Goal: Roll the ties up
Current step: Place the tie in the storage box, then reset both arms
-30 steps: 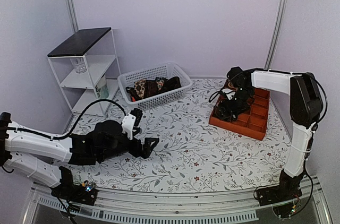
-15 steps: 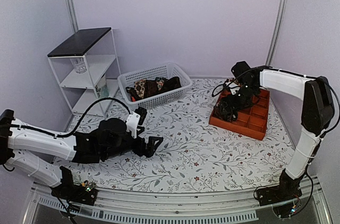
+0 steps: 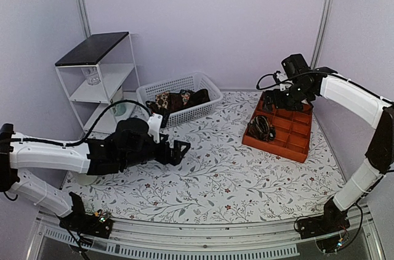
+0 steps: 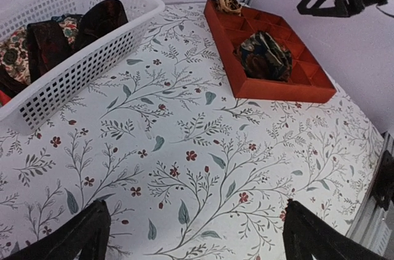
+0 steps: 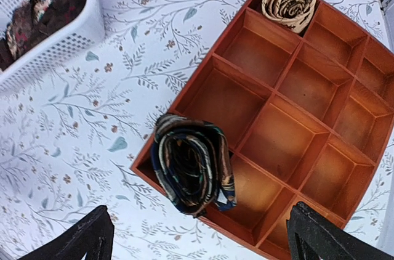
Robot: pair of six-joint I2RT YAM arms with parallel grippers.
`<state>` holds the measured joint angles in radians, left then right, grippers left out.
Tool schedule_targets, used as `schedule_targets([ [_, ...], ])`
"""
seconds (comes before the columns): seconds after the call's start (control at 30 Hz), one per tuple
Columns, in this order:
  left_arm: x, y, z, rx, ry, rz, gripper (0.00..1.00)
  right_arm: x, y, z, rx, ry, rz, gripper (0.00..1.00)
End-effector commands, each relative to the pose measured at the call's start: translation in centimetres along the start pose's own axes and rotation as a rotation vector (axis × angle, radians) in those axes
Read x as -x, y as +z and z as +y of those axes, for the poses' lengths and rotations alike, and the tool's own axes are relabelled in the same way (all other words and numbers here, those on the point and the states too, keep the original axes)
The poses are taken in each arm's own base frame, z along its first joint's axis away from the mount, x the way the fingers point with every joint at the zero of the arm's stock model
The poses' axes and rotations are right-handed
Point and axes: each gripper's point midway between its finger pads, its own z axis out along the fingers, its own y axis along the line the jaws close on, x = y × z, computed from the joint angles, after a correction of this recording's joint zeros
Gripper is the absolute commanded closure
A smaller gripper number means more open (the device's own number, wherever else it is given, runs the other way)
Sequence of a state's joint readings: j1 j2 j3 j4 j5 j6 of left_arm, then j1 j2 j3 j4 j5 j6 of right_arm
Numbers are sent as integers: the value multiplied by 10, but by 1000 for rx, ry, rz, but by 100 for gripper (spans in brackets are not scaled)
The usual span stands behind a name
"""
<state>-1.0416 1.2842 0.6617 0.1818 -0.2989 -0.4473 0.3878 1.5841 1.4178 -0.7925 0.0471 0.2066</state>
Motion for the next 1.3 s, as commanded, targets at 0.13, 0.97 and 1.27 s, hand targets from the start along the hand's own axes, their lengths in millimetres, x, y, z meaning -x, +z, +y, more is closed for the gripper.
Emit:
schedule_targets([
  [0.13, 54, -9, 44, 88, -183, 32, 1, 13, -46, 18, 147, 139, -170, 0],
  [0.97, 143, -144, 61, 121, -208, -269, 1, -40, -193, 7, 402, 382, -515, 0],
  [1.27, 126, -127, 60, 100, -225, -240, 1, -43, -189, 2, 389, 426, -521, 0],
])
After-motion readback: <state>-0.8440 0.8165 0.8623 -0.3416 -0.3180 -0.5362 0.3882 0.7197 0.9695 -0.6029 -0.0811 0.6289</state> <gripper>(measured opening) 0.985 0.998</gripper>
